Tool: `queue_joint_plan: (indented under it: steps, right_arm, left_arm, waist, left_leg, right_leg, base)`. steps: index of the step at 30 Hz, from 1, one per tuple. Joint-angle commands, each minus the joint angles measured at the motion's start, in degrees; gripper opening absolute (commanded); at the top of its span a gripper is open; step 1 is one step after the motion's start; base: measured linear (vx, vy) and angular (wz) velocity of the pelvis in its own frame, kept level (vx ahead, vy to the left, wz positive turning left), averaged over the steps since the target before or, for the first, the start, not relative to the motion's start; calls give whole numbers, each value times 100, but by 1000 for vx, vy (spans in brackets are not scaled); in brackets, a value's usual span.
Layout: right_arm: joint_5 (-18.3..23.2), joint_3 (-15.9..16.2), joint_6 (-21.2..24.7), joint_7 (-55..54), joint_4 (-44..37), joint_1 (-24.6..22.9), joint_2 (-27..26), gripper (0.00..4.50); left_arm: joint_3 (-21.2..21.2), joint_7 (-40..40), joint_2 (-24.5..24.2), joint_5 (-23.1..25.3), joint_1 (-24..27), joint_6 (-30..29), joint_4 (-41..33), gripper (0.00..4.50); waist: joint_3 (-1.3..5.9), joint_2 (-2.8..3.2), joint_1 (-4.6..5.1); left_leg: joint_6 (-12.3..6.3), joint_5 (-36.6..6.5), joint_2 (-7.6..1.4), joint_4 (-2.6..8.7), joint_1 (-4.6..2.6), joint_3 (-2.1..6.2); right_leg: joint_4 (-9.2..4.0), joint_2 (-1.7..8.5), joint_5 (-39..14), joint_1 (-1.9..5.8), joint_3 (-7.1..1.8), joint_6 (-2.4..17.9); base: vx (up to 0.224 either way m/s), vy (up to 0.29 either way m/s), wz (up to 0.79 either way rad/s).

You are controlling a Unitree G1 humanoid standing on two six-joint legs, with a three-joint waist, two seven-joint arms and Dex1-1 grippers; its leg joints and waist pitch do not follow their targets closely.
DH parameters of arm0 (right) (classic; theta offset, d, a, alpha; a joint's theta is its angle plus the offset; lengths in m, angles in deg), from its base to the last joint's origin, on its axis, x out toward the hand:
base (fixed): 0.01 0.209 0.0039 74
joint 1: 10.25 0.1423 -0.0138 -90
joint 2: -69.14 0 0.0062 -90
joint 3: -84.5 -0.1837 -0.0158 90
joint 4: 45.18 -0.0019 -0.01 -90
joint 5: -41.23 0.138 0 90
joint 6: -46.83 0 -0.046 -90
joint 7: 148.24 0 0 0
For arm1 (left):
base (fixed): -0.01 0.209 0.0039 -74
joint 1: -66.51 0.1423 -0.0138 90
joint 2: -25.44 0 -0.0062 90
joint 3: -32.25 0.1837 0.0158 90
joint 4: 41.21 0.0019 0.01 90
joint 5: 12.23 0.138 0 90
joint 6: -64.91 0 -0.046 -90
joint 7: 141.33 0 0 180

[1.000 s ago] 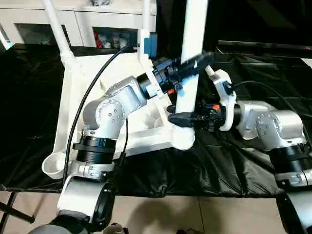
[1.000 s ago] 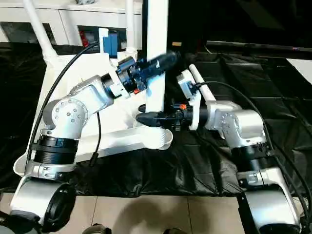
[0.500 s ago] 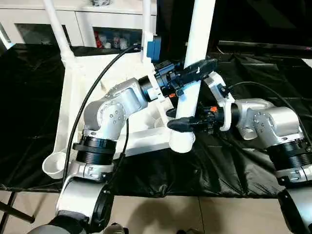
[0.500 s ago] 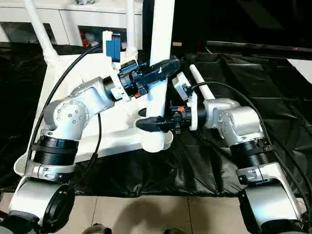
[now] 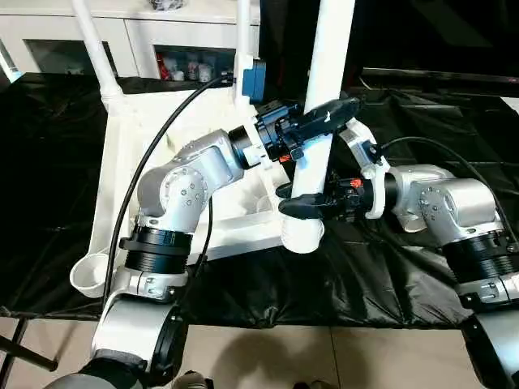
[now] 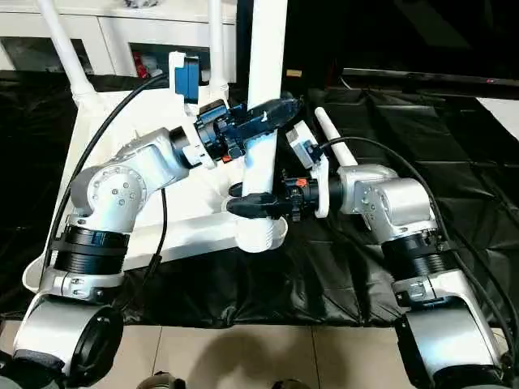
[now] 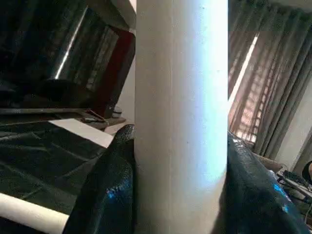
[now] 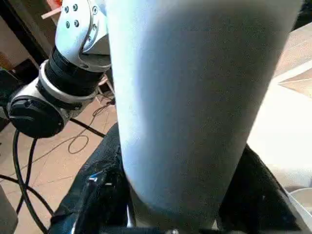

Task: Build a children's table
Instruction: Pick table leg

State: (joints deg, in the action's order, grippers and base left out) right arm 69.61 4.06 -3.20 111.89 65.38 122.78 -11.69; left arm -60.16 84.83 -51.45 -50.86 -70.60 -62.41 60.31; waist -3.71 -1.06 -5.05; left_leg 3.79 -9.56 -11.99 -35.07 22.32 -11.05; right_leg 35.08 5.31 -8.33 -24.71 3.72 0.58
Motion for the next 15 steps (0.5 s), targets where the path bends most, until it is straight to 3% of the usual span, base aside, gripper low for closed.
queue_joint_plan:
  steps: [1, 2, 3, 8, 10, 11, 12, 15]
  right_arm:
    - [-84, -24, -37, -117, 85, 96, 9, 191]
    - [-100, -42, -66, -149, 99, 92, -7, 191]
    - [-122, -73, -107, -217, 110, 80, -36, 191]
    - [-105, -173, -148, -375, 104, 46, -112, 190]
    - [-32, -381, -216, -634, 132, 12, -234, 190]
    - [-32, -381, -216, -634, 132, 12, -234, 190]
    - [9, -553, -349, -862, 156, -33, -335, 189]
    - [-53, -786, -680, -1357, 181, -171, -490, 189]
  left_arm:
    - [69, -16, 22, 44, 13, 57, -112, 183]
    - [13, -94, 46, -20, -9, -49, -77, 239]
    - [-39, -89, 73, -89, -43, -77, -50, 253]
    - [-278, -149, 247, -209, -130, 274, -33, 278]
    - [-801, -479, 433, -537, -309, 526, 125, 281]
    - [-801, -479, 433, -537, -309, 526, 125, 281]
    - [-1045, -625, 454, -629, -398, 701, 267, 281]
    - [-1211, -640, 325, -559, -429, 945, 496, 281]
  waist:
    - [516, -12, -4]
    - [519, -5, -3]
    - [517, -8, 2]
    - [519, -2, 1]
    - [518, -10, 2]
    - [520, -11, 0]
    - [520, -12, 0]
    - [505, -18, 7]
  left_leg:
    - [-239, -992, -63, 331, -101, 35]
    - [-233, -983, -64, 328, -103, 34]
    - [-244, -967, -60, 330, -94, 34]
    - [-237, -987, -59, 330, -100, 36]
    - [-215, -1014, -46, 324, -93, 31]
    - [-209, -1030, -51, 327, -97, 37]
    - [-207, -1060, -49, 326, -102, 34]
    - [-197, -1061, -36, 338, -105, 33]
  right_leg:
    - [-369, 174, -1156, 423, -151, 1272]
    - [-365, 175, -1131, 422, -154, 1274]
    - [-365, 171, -1103, 424, -153, 1280]
    - [-371, 173, -1077, 425, -151, 1306]
    - [-376, 179, -1089, 429, -154, 1322]
    - [-377, 183, -1114, 429, -150, 1325]
    - [-377, 173, -1160, 423, -146, 1297]
    - [-412, 177, -1343, 401, -144, 1130]
  base:
    - [0, 0, 0]
    - [0, 0, 0]
    - [0, 0, 0]
    - [0, 0, 0]
    - [0, 0, 0]
    - [0, 0, 0]
    - [0, 0, 0]
    - [0, 0, 0]
